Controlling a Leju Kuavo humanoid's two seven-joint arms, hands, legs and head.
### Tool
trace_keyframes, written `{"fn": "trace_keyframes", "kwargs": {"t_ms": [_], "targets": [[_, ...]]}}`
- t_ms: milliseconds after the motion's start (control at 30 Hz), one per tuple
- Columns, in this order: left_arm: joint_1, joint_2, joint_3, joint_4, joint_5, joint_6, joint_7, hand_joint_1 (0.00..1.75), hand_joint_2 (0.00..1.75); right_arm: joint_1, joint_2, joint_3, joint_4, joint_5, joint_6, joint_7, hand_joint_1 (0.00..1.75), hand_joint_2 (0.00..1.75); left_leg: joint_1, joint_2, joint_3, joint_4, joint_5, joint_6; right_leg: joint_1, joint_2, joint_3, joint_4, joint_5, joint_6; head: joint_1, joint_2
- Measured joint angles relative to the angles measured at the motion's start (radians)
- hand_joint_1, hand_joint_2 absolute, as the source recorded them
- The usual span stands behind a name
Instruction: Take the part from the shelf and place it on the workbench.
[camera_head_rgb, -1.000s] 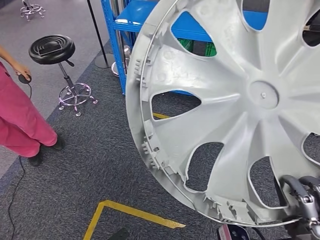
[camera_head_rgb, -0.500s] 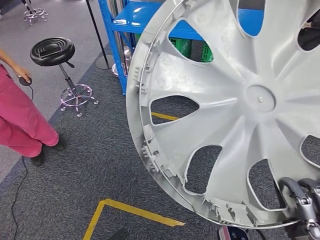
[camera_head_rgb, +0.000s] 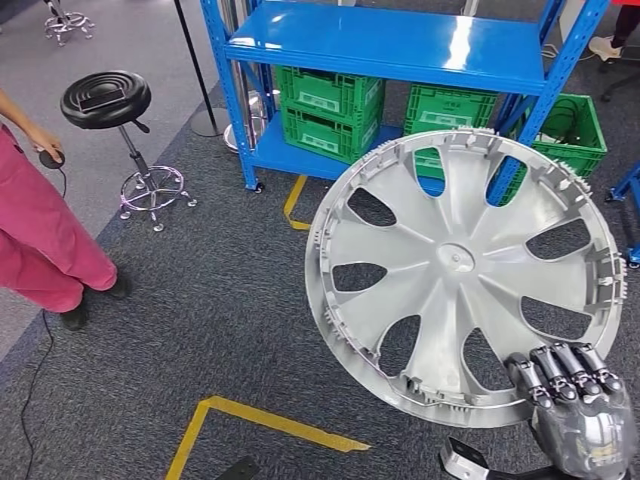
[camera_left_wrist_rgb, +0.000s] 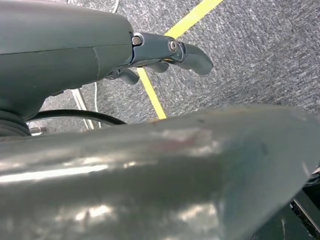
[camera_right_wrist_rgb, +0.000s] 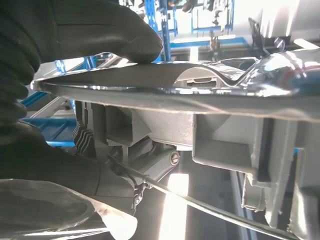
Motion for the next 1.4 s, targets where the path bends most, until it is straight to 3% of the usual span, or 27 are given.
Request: {"fn": "trace_keyframes", "kwargs": {"t_ms": [467,667,800,867,967,1000,1033,1067,1133,1200,1300,1333,1400], "targets": [[-0.001,0.000,0.000,0.000,-0.009,-0.008,0.008,0.00,0.00,0.016,-0.004,-0.002,0.035,-0.001,-0.009,-0.003,1.75,1.75,0.000,0.000,-0.003,0.002,0.000,0.000,0.000,0.000,-0.002,0.000,0.000,0.000,0.000,0.000],[-0.003,0.000,0.000,0.000,-0.014,-0.011,0.009,0.00,0.00,0.020,0.022,0.003,0.035,-0.001,-0.011,0.012,1.75,1.75,-0.001,0.000,-0.003,0.003,0.000,0.001,-0.001,0.000,-0.001,-0.001,0.001,0.002,0.000,0.000],[-0.007,0.000,0.000,0.000,-0.021,-0.011,0.009,0.00,0.00,0.026,0.068,0.017,0.017,-0.001,-0.016,0.015,1.75,1.75,-0.003,0.002,0.002,-0.010,0.007,0.022,-0.005,0.001,-0.002,-0.009,0.008,0.016,-0.001,0.000],[-0.011,-0.002,0.000,0.000,-0.023,-0.011,0.010,0.00,0.00,0.029,0.080,0.030,0.003,-0.001,-0.018,0.026,1.75,1.75,0.004,0.008,0.015,-0.044,0.024,0.032,-0.003,0.003,-0.020,0.024,-0.020,0.020,0.002,0.000],[-0.014,-0.004,0.000,0.000,-0.023,-0.011,0.010,0.00,0.00,0.031,0.092,0.039,-0.005,-0.002,-0.023,0.027,1.75,1.75,0.011,0.021,0.019,-0.059,0.033,0.033,-0.010,0.003,-0.102,0.197,-0.111,0.033,0.006,0.000],[-0.014,-0.004,0.000,0.000,-0.023,-0.011,0.010,0.00,0.00,0.033,0.095,0.040,-0.006,-0.002,-0.024,0.026,1.75,1.75,0.012,0.026,0.017,-0.058,0.033,0.031,-0.015,0.003,-0.123,0.241,-0.125,0.039,0.006,0.000],[-0.013,-0.005,0.000,0.000,-0.023,-0.011,0.010,0.00,0.00,0.035,0.097,0.042,-0.006,-0.002,-0.024,0.026,1.75,1.75,0.015,0.032,0.016,-0.056,0.032,0.026,-0.020,0.001,-0.126,0.251,-0.119,0.046,0.006,0.000],[-0.013,-0.005,0.000,0.000,-0.023,-0.011,0.010,0.00,0.00,0.036,0.099,0.043,-0.006,-0.002,-0.024,0.026,1.75,1.75,0.019,0.038,0.014,-0.051,0.031,0.021,-0.025,-0.003,-0.110,0.219,-0.095,0.052,0.006,0.000],[-0.014,-0.005,0.000,-0.001,-0.023,-0.011,0.010,0.00,0.00,0.035,0.103,0.043,-0.007,-0.002,-0.024,0.023,1.75,1.75,0.026,0.049,0.008,-0.033,0.024,0.004,-0.032,-0.029,-0.036,0.083,-0.036,0.063,0.006,0.000],[-0.015,-0.004,0.000,-0.001,-0.024,-0.011,0.010,0.00,0.00,0.033,0.112,0.044,-0.012,-0.002,-0.024,0.015,1.75,1.75,0.031,0.059,0.006,-0.016,0.013,-0.017,-0.030,-0.051,0.008,-0.003,-0.012,0.052,0.006,0.000],[-0.015,-0.007,0.000,-0.002,-0.028,-0.011,0.010,0.00,0.00,0.034,0.127,0.045,-0.021,-0.002,-0.024,0.003,1.75,1.75,0.038,0.076,0.016,-0.020,0.011,-0.042,-0.021,-0.034,0.007,-0.013,-0.003,0.015,0.006,0.000],[-0.014,-0.007,0.000,-0.002,-0.028,-0.011,0.010,0.00,0.00,0.034,0.131,0.045,-0.024,-0.002,-0.024,0.001,1.75,1.75,0.041,0.071,0.015,-0.013,0.002,-0.049,-0.022,-0.026,0.006,-0.016,0.004,0.006,0.006,0.000],[-0.014,-0.007,0.000,-0.002,-0.029,-0.012,0.010,0.00,0.00,0.033,0.138,0.045,-0.029,-0.002,-0.024,-0.001,1.75,1.75,0.043,0.038,-0.011,0.062,-0.063,-0.056,-0.025,-0.011,0.001,-0.019,0.021,-0.009,0.003,0.000]]}}
